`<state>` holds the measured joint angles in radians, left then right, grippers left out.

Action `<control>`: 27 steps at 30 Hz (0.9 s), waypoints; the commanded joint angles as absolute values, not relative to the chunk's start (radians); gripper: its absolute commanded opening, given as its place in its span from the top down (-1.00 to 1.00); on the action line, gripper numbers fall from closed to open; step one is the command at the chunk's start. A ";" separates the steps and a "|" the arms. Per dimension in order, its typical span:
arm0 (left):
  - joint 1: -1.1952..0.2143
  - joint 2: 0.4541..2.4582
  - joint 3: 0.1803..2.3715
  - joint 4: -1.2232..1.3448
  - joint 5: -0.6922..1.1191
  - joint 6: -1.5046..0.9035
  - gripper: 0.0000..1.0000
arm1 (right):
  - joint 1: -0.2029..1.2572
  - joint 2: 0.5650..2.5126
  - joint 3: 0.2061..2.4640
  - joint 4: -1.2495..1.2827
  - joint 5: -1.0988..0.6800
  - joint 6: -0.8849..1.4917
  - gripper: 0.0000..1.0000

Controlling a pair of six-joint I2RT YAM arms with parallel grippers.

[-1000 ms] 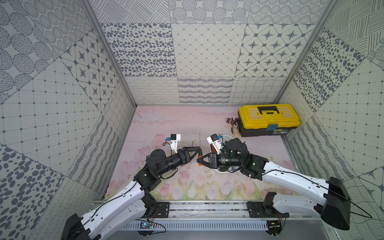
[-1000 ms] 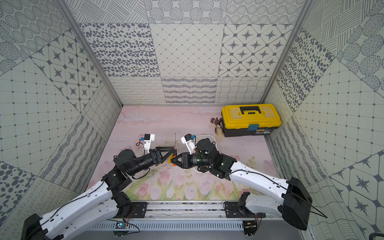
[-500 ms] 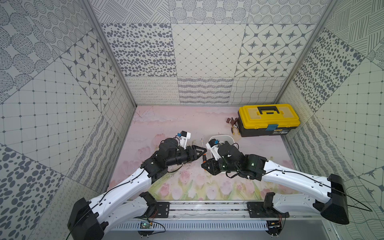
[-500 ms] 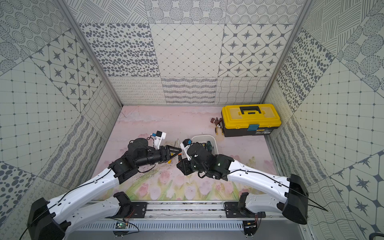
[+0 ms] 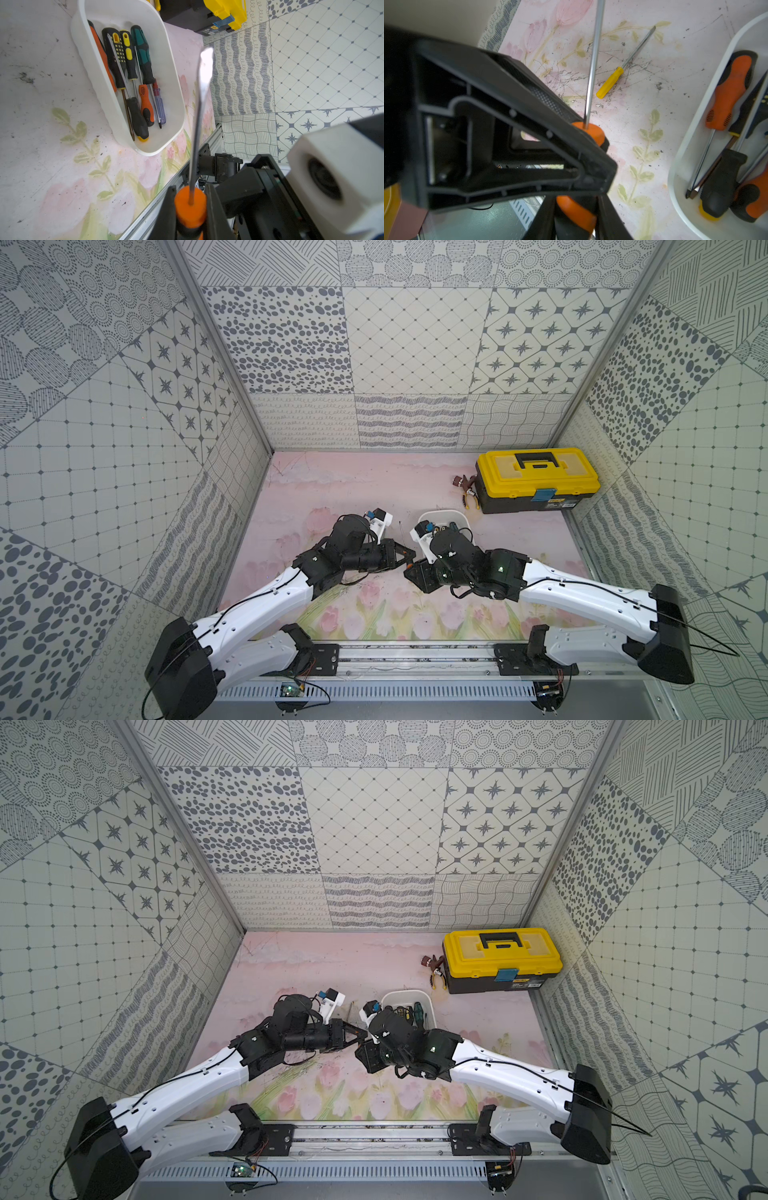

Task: Put the screwdriver on the desktop into the storage box
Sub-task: Pick up the screwdriver from the center of the board.

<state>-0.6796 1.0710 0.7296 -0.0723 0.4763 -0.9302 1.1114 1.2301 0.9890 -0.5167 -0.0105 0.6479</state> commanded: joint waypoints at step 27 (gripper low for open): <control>-0.680 0.835 0.528 0.371 0.417 -1.166 1.00 | 0.847 1.026 0.641 0.173 -0.594 0.945 -0.31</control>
